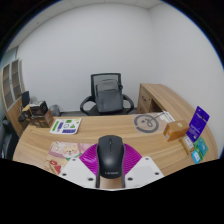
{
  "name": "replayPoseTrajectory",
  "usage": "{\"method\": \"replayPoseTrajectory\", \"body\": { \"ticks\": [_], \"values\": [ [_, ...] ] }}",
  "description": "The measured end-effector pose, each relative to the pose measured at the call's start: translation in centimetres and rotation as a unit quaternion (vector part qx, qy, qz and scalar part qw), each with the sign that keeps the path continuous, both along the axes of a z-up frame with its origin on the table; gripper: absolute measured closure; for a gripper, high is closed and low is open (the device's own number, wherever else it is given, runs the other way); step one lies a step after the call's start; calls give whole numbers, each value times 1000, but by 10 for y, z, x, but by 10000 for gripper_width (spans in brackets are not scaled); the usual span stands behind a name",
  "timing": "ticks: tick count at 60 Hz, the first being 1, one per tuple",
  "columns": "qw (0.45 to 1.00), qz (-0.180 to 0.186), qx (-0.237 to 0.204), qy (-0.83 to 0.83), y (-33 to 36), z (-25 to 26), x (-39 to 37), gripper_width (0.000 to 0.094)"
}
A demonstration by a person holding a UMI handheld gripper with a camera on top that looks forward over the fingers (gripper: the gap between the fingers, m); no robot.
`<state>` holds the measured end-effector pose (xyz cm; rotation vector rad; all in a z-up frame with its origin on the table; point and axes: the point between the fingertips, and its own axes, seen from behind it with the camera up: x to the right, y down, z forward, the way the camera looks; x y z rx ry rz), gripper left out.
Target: Arrange mouse
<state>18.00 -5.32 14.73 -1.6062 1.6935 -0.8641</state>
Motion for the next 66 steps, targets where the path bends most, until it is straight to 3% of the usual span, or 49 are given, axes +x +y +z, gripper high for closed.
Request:
{"method": "replayPoseTrajectory", "body": {
  "ticks": [8,20,42,51,55,58,66],
  "values": [
    [999,34,8,-12,72,9,30,652],
    [998,60,12,16,158,-49,54,651],
    [996,34,-3,79,178,-160,31,631],
    [996,38,-5,82,179,-165,26,406],
    [996,29,-3,89,173,-156,21,55],
    [997,21,0,76,166,-134,17,106],
    [999,18,-8,35,133,-51,-21,67]
  ]
}}
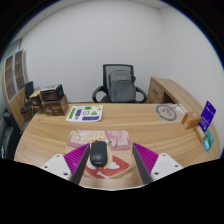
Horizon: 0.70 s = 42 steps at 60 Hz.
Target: Arrange mouse
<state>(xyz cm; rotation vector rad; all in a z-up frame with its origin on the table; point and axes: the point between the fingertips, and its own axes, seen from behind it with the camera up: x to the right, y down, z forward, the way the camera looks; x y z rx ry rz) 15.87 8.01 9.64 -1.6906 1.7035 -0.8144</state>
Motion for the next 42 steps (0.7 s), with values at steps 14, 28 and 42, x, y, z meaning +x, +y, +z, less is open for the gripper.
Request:
{"method": "replayPoseTrajectory", "body": {
  "ticks": [14,28,42],
  "values": [
    [1000,-1,1,-21,-69,126,-124,69],
    [999,-31,-12,-22,-141,167,-251,60],
    [998,-53,-2,-16,-189,166,-342,62]
  ]
}}
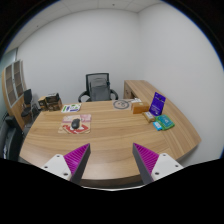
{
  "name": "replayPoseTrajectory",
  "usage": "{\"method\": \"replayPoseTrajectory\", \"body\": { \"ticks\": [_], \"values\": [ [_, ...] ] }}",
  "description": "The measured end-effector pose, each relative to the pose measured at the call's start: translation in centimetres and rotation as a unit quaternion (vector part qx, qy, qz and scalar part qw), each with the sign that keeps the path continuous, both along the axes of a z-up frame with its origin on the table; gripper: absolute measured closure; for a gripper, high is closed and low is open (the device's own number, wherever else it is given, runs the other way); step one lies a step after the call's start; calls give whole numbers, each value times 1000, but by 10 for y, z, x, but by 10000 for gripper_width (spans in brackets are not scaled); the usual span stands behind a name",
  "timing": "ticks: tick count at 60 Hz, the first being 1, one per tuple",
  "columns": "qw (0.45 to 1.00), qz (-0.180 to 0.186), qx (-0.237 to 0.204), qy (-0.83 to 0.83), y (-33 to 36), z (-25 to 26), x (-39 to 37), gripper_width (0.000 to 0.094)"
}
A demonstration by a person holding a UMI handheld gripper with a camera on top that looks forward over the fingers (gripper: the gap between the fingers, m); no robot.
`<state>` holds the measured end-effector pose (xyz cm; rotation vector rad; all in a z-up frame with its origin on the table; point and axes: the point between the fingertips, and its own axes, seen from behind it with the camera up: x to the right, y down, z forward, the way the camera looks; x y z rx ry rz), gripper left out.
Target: Arrange mouse
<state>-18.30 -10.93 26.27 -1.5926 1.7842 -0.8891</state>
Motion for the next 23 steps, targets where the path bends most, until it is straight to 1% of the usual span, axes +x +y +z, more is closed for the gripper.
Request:
{"method": "replayPoseTrajectory", "body": {
  "ticks": [11,23],
  "values": [
    [1000,4,-7,-4,-27,2,-38,62],
    [999,19,-17,-20,-39,13,-57,65]
  ]
}}
